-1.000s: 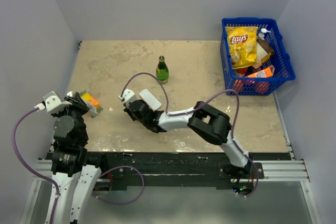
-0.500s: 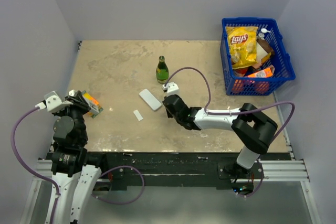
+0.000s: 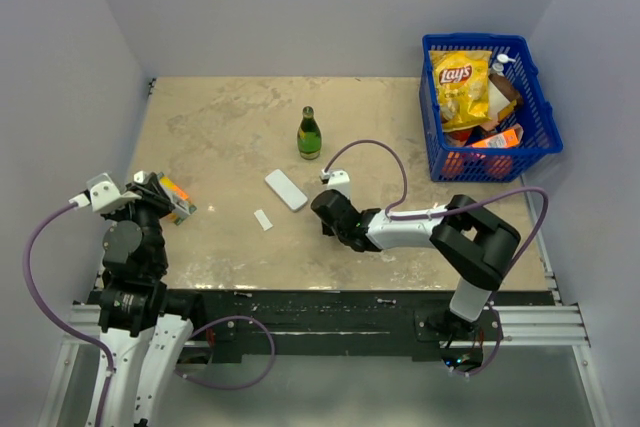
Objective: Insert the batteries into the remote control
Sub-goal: Place the battery at the center of the board.
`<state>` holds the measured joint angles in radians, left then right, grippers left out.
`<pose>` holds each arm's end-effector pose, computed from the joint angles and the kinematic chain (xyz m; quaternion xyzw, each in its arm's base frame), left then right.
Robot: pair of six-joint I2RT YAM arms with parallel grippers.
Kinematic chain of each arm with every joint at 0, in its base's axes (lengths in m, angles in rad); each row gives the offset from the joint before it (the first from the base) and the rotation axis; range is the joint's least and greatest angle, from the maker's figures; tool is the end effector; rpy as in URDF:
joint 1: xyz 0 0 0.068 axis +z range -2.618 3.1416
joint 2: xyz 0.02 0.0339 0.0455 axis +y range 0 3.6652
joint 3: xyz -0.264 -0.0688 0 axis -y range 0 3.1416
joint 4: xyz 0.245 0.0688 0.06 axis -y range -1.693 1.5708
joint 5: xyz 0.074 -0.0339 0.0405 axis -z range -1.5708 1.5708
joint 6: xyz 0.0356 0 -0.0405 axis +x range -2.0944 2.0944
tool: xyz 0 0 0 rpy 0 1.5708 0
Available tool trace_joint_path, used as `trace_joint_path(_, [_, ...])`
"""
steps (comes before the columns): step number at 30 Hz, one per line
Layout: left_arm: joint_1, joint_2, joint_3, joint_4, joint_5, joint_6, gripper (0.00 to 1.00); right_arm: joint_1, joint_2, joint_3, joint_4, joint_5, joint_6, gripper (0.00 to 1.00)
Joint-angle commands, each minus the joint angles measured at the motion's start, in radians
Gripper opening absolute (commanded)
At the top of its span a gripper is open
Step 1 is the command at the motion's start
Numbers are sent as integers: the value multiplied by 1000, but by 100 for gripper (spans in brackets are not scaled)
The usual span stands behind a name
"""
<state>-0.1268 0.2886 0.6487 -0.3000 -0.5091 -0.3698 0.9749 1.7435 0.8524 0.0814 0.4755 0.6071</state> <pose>0.0815 0.0071 0.3374 -0.2624 0.6363 -0.0058 0.7254 0.2037 0.2713 0.1442 -0.0790 0.9031 0.1029 0.4093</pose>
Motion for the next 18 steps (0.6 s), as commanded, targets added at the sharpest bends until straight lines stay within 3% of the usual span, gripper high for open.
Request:
trace_joint_path(1, [-7,-2,-3,53,9,28,0,2,14,4,-78,-52,60,22])
trace_joint_path(5, [-7,-5,-3,56,11,28,0,1,-7,-9,-78,-87,57,33])
trace_joint_path(18, [-8,-3,-4,61,12,28,0,13,-4,22,-85,-239,30,33])
